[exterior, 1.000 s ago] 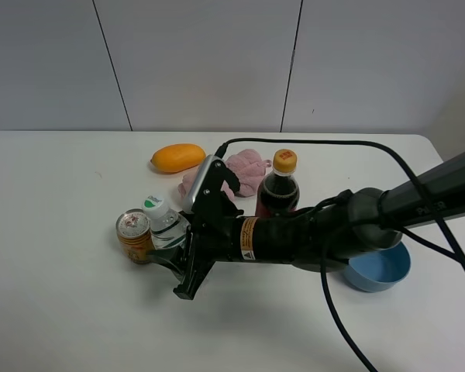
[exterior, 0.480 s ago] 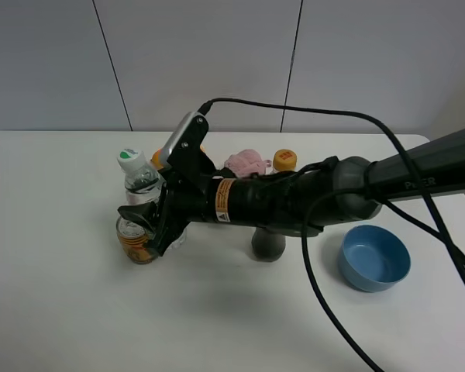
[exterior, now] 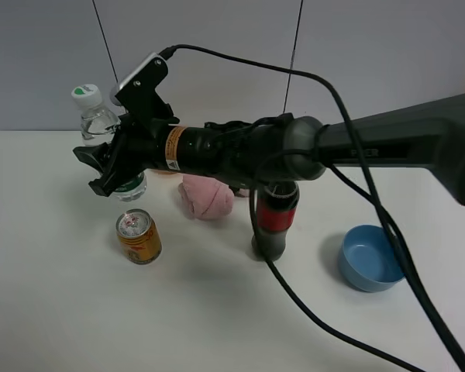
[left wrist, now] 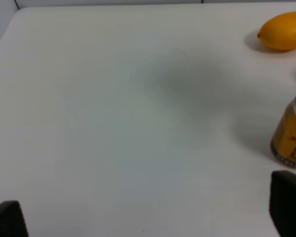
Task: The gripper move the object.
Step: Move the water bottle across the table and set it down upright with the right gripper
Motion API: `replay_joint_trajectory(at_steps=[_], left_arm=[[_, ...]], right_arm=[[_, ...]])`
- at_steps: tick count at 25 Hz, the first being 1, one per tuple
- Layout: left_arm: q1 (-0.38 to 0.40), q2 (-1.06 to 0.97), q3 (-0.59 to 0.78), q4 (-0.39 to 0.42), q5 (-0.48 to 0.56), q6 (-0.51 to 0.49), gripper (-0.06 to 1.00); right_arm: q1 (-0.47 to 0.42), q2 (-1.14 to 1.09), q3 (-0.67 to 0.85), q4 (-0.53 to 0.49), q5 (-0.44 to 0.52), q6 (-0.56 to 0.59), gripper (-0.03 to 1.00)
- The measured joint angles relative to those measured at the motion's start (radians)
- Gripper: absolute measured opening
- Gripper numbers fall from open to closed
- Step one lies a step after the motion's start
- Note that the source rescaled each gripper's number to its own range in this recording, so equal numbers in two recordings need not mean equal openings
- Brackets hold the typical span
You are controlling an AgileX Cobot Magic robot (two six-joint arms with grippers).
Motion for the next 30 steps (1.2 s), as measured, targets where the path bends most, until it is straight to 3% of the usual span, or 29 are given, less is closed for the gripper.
replay_joint_trajectory(at_steps=[8, 15, 30], left_arm=[[0.0, 0.0, 0.0, 0.0, 0.0, 0.0, 1.0], [0.0, 0.0, 0.0, 0.0, 0.0, 0.0, 1.0], [0.0, 0.0, 0.0, 0.0, 0.0, -0.003, 1.0]], right_arm=[[0.001, 0.26, -0.324, 0.001, 0.063, 0.04, 0.0], [0.001, 0.418, -0.477, 0.002, 0.093, 0.052, 0.0], [-0.021, 0.503, -0.522, 0.002, 0.113, 0.057, 0.0]])
